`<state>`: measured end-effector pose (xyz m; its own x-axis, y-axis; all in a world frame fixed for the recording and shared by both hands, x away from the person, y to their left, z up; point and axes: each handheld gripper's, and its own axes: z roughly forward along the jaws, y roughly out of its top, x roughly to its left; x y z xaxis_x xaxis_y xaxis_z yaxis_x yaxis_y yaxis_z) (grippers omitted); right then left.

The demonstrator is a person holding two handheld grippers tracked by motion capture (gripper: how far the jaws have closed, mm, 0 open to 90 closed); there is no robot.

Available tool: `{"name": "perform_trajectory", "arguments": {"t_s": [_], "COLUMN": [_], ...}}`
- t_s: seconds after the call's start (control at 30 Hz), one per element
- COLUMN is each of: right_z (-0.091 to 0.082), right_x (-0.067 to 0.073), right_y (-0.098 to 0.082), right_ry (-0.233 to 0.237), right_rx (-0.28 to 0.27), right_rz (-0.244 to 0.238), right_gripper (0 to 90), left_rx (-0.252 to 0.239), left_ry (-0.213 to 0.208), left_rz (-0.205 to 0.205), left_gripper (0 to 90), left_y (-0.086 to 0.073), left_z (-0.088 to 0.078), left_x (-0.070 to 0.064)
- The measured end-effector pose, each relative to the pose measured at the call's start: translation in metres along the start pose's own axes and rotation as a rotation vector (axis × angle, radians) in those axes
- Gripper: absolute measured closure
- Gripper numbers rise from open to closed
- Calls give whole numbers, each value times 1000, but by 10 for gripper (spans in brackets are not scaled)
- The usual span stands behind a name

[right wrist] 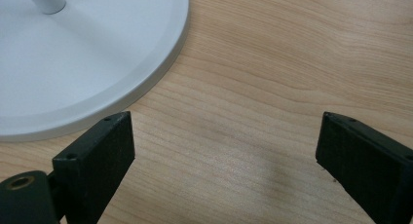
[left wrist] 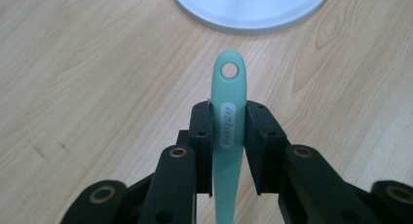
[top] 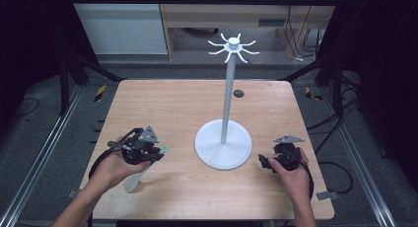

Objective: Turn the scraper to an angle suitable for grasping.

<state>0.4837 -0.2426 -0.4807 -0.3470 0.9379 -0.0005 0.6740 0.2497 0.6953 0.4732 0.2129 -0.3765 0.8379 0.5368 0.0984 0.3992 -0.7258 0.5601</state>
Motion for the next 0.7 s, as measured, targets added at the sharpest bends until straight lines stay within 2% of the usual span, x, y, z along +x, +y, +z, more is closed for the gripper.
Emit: {"name": "perform_trajectory", "arguments": {"t_s": [0.17,0.43,0.7], "right_z": [0,0,1], "right_x": [0,1,1], "right_y": [0,0,0], "right_ry": [2,0,0], "right_rx": [5,4,3], "right_rz": [3,0,-1], "right_gripper": [76,76,76], "left_rx": [-56,-147,-199], "left_ry": [13,40,42], "left_rz": [-32,-39,-36], "left_gripper": [742,743,743], "left_y": [0,10,24], "left_z": [-15,-41,-48], "left_x": [8,12,13]}}
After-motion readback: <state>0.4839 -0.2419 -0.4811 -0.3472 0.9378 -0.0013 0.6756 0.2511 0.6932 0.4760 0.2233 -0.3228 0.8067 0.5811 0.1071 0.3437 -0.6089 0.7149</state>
